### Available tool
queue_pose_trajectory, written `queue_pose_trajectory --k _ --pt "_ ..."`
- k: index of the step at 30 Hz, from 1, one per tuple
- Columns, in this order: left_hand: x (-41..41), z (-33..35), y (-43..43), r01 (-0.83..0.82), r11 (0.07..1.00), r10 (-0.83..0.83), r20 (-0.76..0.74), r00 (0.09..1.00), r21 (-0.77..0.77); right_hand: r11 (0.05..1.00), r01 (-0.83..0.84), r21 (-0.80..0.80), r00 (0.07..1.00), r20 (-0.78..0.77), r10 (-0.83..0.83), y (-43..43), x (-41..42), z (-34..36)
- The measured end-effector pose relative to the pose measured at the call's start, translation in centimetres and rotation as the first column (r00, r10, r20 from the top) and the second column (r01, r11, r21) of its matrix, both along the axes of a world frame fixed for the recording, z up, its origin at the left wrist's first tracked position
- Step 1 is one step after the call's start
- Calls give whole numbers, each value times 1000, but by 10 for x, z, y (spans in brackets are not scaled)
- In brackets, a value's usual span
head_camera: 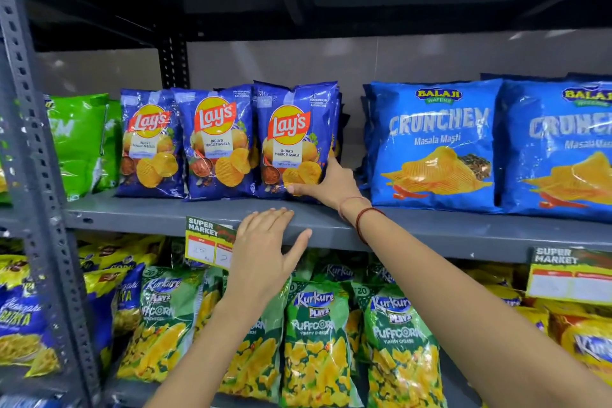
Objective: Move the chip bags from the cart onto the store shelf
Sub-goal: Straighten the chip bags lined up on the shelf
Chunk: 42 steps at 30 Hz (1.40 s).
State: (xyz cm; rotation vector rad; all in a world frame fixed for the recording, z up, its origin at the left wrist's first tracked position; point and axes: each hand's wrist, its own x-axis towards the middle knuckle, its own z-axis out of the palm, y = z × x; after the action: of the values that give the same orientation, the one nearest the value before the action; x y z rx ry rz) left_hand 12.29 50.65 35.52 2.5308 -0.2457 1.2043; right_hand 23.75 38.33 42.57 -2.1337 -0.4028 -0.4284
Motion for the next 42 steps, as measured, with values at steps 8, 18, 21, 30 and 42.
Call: queue_pose_trajectory --k 8,18,21,30,42 --pt "-4 1 0 18 1000 -19 -34 999 -6 996 -6 94 1000 -5 6 -5 -7 -1" --pt "-5 5 0 12 1000 -12 -13 1000 -3 967 56 250 940 314 -136 -51 -35 20" --pt "-3 9 -3 -16 999 16 -6 1000 -36 942 92 322 872 431 -232 -91 -42 36" --pt "20 35 -58 147 967 -150 -1 989 -209 854 382 353 777 379 -503 -199 -26 27" --pt "44 28 -113 -87 995 89 -39 995 45 916 41 399 981 -192 40 -230 -1 15"
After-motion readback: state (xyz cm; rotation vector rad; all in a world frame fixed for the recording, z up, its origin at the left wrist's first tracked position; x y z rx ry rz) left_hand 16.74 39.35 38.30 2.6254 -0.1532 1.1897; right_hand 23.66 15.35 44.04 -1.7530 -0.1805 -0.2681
